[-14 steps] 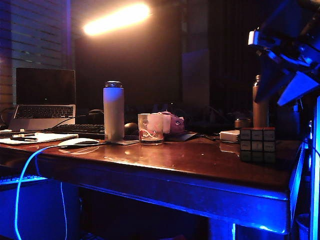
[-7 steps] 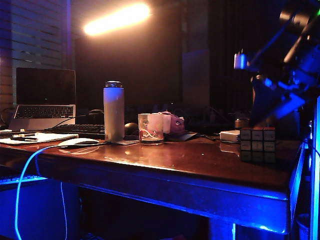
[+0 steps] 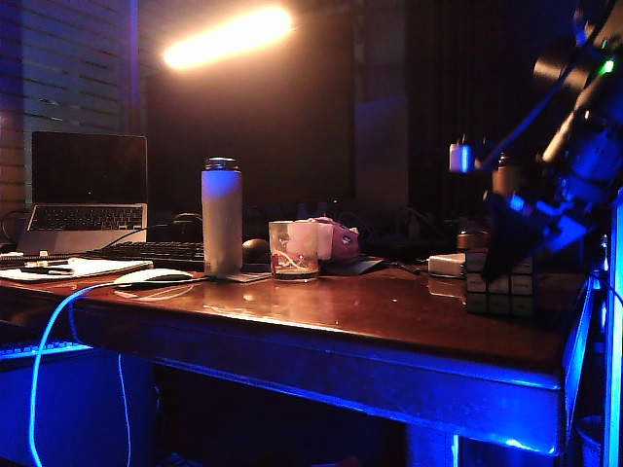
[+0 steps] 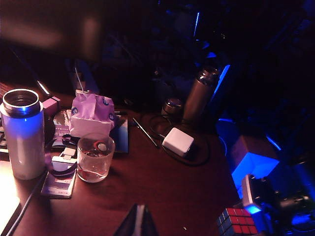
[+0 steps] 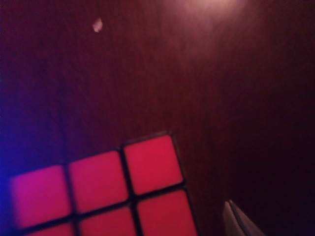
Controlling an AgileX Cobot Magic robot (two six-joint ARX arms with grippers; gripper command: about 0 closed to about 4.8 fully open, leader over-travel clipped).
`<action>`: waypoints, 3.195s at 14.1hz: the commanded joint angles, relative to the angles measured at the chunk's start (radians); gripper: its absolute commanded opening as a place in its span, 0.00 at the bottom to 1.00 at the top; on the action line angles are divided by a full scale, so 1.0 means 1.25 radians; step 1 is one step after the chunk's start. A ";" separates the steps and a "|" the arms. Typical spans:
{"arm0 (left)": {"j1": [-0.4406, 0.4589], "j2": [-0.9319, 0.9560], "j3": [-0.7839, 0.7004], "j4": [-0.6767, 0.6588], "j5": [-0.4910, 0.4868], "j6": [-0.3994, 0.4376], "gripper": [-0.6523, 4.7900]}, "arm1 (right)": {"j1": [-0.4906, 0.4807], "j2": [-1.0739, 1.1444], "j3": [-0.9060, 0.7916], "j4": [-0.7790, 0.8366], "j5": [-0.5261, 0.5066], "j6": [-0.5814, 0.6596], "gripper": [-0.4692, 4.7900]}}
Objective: Stack the Rubik's Cube on top of the glass cup.
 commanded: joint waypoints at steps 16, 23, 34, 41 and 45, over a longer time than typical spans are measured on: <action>0.000 0.001 0.004 -0.023 0.003 0.006 0.11 | 0.085 0.021 0.101 0.276 0.039 0.253 0.67; 0.000 0.033 0.004 -0.031 0.003 0.006 0.11 | 0.155 0.249 0.409 0.417 0.101 0.314 0.67; -0.038 0.585 0.243 0.295 -0.030 -0.033 0.11 | 0.175 0.334 0.534 0.372 0.106 0.341 0.67; -0.100 0.912 0.549 0.336 -0.260 -0.024 0.11 | 0.175 0.297 0.534 0.375 0.106 0.347 0.67; -0.101 1.042 0.665 0.355 -0.285 -0.069 0.11 | 0.176 0.281 0.534 0.375 0.105 0.364 0.67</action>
